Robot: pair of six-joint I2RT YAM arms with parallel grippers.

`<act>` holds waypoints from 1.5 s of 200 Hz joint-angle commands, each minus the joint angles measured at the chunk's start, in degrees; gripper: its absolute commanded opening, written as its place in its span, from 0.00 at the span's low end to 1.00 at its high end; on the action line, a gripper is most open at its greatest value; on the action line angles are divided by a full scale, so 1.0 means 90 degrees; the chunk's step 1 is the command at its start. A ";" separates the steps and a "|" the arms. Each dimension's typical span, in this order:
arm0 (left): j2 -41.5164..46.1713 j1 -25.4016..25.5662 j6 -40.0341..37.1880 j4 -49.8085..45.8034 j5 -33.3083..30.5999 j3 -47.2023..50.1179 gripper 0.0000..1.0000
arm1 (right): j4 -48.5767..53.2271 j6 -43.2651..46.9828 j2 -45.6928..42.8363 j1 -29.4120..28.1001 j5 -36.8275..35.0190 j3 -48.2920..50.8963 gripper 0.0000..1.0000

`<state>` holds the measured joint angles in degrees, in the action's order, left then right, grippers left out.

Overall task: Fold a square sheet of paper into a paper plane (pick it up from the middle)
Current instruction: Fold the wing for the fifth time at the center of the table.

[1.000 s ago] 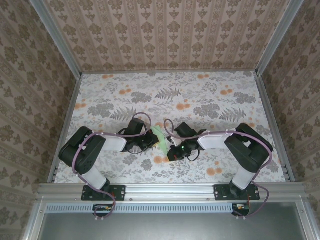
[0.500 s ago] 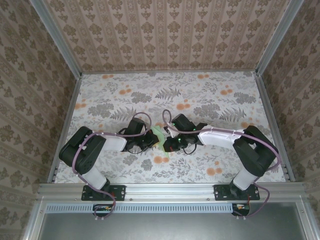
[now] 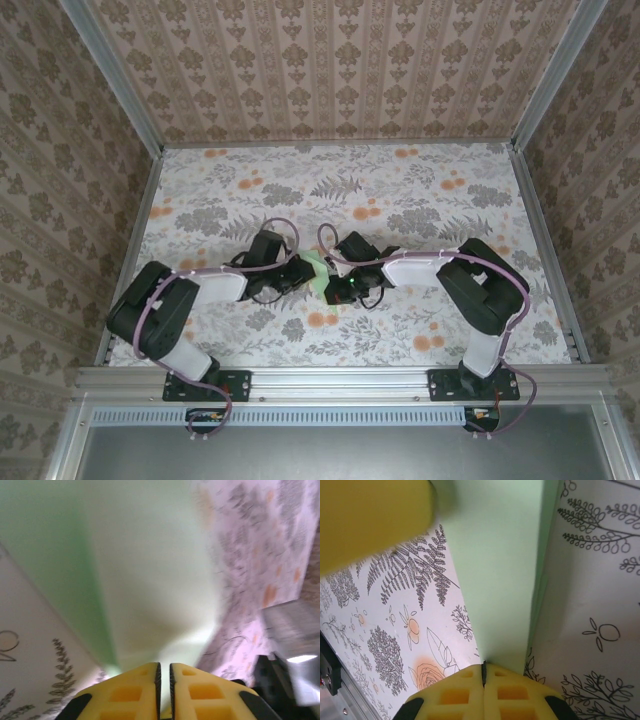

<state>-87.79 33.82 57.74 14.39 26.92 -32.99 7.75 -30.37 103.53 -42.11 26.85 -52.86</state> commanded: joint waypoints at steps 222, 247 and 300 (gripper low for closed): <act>-0.1203 -0.0544 -0.1511 -0.0335 -0.0417 -0.0464 0.17 | 0.1235 0.0608 0.0492 0.0001 -0.0222 0.0387 0.02; -0.1223 -0.0808 -0.1686 -0.0487 -0.0432 -0.0552 0.15 | 0.1288 0.0644 0.0451 0.0006 -0.0237 0.0551 0.02; -0.1326 -0.1685 -0.1924 -0.0630 -0.0279 -0.0884 0.14 | 0.1249 0.0608 0.0414 0.0011 -0.0242 0.0630 0.02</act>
<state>-98.02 22.44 44.31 11.64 30.41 -39.35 6.17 -25.69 104.14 -41.65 28.38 -51.64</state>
